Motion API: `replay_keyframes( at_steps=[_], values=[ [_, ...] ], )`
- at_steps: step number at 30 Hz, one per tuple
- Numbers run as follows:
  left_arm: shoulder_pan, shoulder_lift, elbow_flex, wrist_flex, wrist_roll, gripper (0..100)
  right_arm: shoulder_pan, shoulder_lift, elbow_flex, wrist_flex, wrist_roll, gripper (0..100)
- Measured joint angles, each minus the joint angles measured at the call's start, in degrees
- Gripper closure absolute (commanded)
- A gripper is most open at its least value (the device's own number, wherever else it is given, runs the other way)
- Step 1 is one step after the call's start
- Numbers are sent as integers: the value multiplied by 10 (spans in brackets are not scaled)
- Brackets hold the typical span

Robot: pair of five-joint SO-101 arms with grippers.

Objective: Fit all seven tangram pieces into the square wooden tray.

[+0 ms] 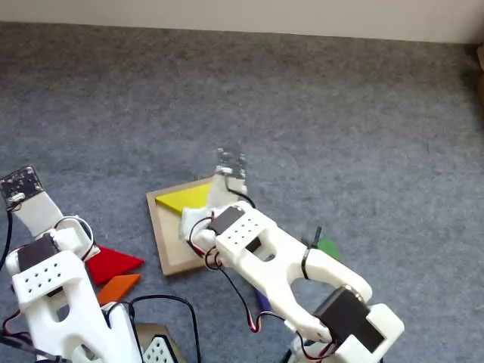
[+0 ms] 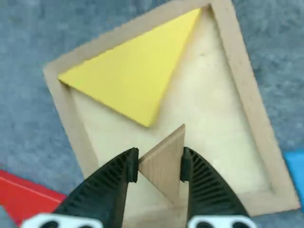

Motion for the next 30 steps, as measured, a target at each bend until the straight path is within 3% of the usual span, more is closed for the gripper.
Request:
replay_keyframes(
  at_steps=[3, 8, 13, 19, 25, 30],
  values=[
    [0, 0, 0, 0, 0, 994, 0, 0, 13, -38, -51, 885],
    [0, 0, 0, 0, 0, 994, -1, 0, 35, -56, -64, 732],
    [0, 0, 0, 0, 0, 994, -17, -4, 34, -62, -65, 729],
    [0, 0, 0, 0, 0, 994, -27, -4, 33, -62, -62, 798],
    [0, 0, 0, 0, 0, 994, 2, -2, 35, -56, 5, 957],
    [0, 0, 0, 0, 0, 994, 35, -61, 48, -56, 84, 964]
  ],
)
